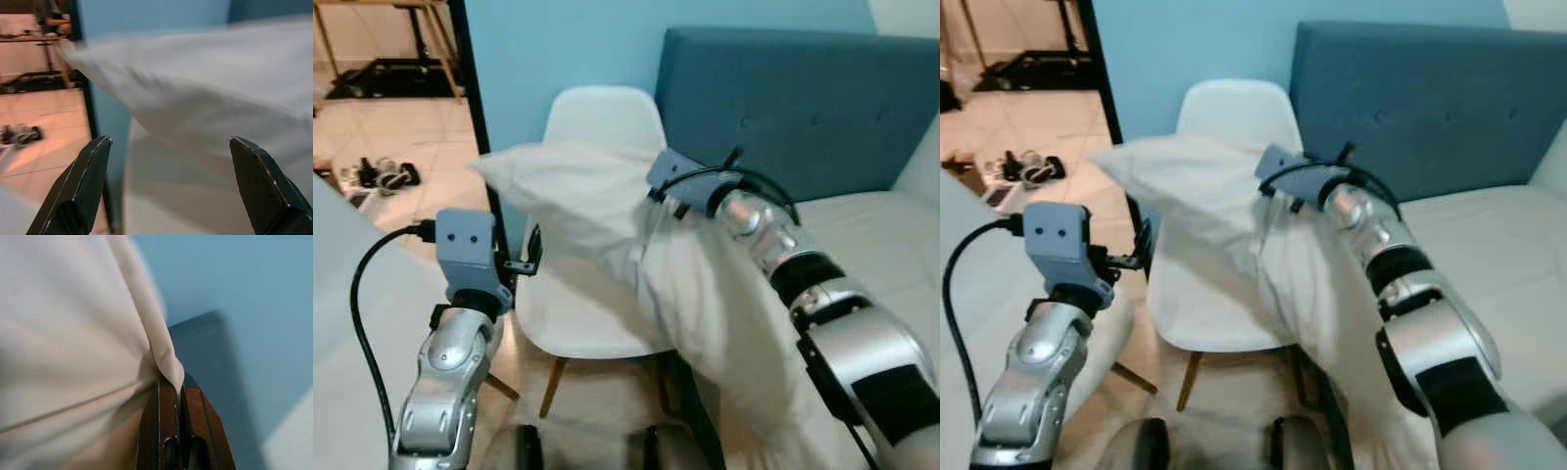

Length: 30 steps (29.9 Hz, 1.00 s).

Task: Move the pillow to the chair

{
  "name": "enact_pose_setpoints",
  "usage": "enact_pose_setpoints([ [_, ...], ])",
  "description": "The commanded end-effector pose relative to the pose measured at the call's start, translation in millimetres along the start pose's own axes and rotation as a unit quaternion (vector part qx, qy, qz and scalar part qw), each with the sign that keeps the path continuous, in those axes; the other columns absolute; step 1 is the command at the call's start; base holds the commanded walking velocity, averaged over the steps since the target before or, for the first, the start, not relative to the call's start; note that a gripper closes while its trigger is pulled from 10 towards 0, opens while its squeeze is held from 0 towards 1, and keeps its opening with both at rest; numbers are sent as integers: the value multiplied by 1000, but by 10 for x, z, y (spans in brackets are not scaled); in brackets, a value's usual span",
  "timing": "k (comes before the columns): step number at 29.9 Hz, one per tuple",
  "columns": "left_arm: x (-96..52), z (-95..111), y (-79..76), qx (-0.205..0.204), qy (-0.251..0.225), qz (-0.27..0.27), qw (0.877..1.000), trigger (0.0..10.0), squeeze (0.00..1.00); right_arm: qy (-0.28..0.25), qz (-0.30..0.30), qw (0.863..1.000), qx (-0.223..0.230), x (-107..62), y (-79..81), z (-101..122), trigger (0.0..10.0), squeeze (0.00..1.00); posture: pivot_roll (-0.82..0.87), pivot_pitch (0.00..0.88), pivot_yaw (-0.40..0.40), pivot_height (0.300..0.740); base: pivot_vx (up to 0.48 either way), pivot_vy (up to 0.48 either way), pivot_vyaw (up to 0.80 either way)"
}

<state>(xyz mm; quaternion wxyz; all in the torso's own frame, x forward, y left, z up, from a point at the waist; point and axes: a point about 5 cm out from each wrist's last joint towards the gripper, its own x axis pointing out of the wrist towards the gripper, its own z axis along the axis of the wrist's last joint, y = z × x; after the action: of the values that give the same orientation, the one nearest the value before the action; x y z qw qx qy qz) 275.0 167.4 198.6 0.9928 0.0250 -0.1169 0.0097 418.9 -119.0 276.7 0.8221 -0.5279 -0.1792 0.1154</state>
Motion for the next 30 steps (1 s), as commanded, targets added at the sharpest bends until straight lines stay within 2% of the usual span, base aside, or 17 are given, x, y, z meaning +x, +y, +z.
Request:
enact_pose_setpoints([
  [1,-2,7,-34,0,6,-6,1000,10000,0,-81,-76,994,-16,110,-312,380,10000,0,56,0,-126,565,0,0,0],
  [2,-9,32,-51,-1,5,-8,1000,10000,0,-131,-81,988,-18,170,-239,657,10000,0,63,3,-124,555,0,0,0],
  [3,-9,32,-51,-1,5,-8,1000,10000,0,-131,-81,988,-18,170,-239,657,10000,0,63,3,-124,555,0,0,0],
  [5,-13,43,-57,-1,5,-9,1000,10000,0,-163,-52,985,-20,192,-41,835,10000,0,65,5,-122,545,0,0,0],
  [8,-48,73,-57,0,6,-9,1000,10000,0,-211,29,976,-43,137,459,1011,10000,0,87,22,-125,530,0,0,0],
  [9,-48,73,-57,0,6,-9,1000,10000,0,-211,29,976,-43,137,459,1011,10000,0,87,22,-125,530,0,0,0],
  [11,-82,89,-19,2,10,-7,1000,10000,0,-238,117,961,-83,18,892,1034,10000,0,86,34,-121,525,0,0,0],
  [12,-82,89,-19,2,10,-7,1000,10000,0,-238,117,961,-83,18,892,1034,10000,0,86,34,-121,525,0,0,0],
  [13,-95,93,-4,3,11,-5,1000,10000,0,-243,143,955,-94,-25,1006,1017,10000,0,85,36,-121,525,0,0,0],
  [14,-95,93,-4,3,11,-5,1000,10000,0,-243,143,955,-94,-25,1006,1017,10000,0,85,36,-121,525,0,0,0],
  [15,-108,97,7,3,14,-4,1000,10000,0,-236,164,952,-110,-59,1102,958,10000,0,85,41,-120,525,0,0,0],
  [18,-134,103,1,3,17,-5,1000,10000,0,-208,182,953,-122,-83,1153,819,10000,0,86,49,-118,525,0,0,0],
  [20,-196,117,-22,2,24,-8,1000,10000,0,-169,163,965,-112,-64,1054,650,10000,0,89,74,-112,525,0,0,0],
  [24,-238,131,-29,1,28,-10,1000,10000,0,-157,148,970,-116,-45,987,602,10000,0,92,94,-113,525,0,0,0],
  [28,-288,157,-37,-1,33,-11,999,10000,0,-148,134,977,-79,-30,919,582,10000,0,100,125,-116,525,0,0,0],
  [29,-306,184,-40,-3,35,-15,999,10000,0,-136,130,981,-38,-23,892,566,10000,1000,102,142,-117,525,0,0,0],
  [30,-306,184,-40,-3,35,-15,999,10000,0,-136,130,981,-38,-23,892,566,10000,1000,102,142,-117,525,0,0,0],
])
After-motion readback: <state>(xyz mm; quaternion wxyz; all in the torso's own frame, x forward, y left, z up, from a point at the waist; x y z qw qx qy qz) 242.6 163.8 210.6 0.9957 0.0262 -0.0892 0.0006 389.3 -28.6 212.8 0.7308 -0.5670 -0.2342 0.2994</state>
